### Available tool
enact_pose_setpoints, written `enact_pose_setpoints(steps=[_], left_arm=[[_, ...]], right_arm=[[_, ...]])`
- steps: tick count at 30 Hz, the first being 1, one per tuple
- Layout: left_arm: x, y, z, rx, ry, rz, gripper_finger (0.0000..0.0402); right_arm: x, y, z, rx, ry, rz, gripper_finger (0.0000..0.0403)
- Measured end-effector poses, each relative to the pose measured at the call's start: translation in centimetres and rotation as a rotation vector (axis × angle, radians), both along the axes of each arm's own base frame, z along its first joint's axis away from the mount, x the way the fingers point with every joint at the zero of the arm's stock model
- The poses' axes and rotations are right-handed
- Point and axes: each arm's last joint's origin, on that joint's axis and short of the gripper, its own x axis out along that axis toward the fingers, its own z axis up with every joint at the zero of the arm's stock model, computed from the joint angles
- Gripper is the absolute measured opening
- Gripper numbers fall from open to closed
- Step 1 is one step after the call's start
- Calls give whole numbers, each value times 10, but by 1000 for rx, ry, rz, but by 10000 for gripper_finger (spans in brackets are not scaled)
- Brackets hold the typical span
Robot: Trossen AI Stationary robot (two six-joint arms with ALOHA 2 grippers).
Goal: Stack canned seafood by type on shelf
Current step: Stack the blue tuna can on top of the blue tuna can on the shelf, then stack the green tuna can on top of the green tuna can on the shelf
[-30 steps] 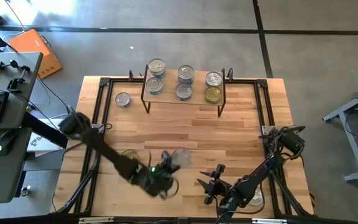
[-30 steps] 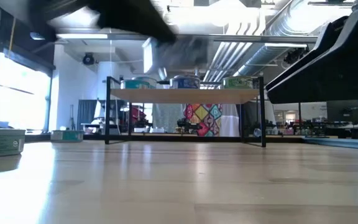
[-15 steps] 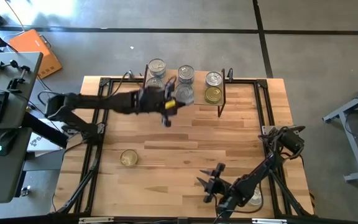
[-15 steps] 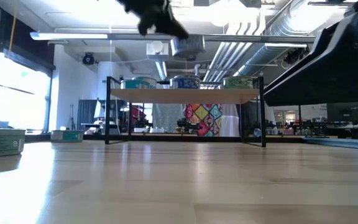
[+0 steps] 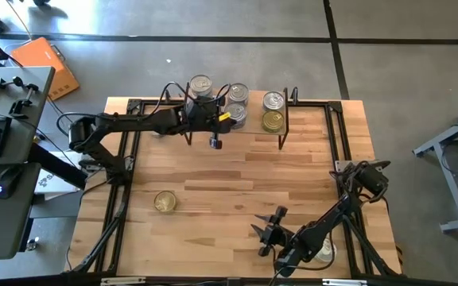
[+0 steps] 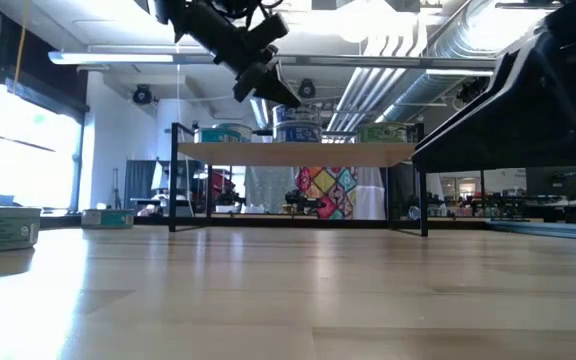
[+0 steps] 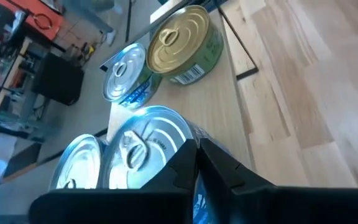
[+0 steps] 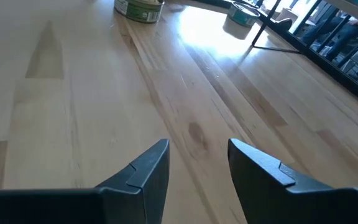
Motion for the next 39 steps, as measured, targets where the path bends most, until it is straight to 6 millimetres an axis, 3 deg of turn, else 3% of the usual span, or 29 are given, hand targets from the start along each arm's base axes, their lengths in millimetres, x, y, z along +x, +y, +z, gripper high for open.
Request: enact_pose_setpoints(steps=[10,15,20,26,29,34,39], left_arm=[[-1,0,1,77,30,39,78],[-8,-17,21,113,-21,39,102],[-19,-58,40,115,-62,134,105],[-43,-125,47,-73,-59,79,88],[-50,-161,38,-130,-46,35,67],[-65,-214,5,-213,-5,-18,27],[-77,-251,-34,-354,-104,18,3]], right_arm=[[1,-1,-1,23,12,4,155],[1,0,-1,25,15,6,155],[-4,0,0,65,78,32,155],[-28,5,28,261,170,72,155],[-41,12,46,426,212,121,155],[-75,37,65,945,482,137,135],[-121,46,59,1006,665,-74,90]])
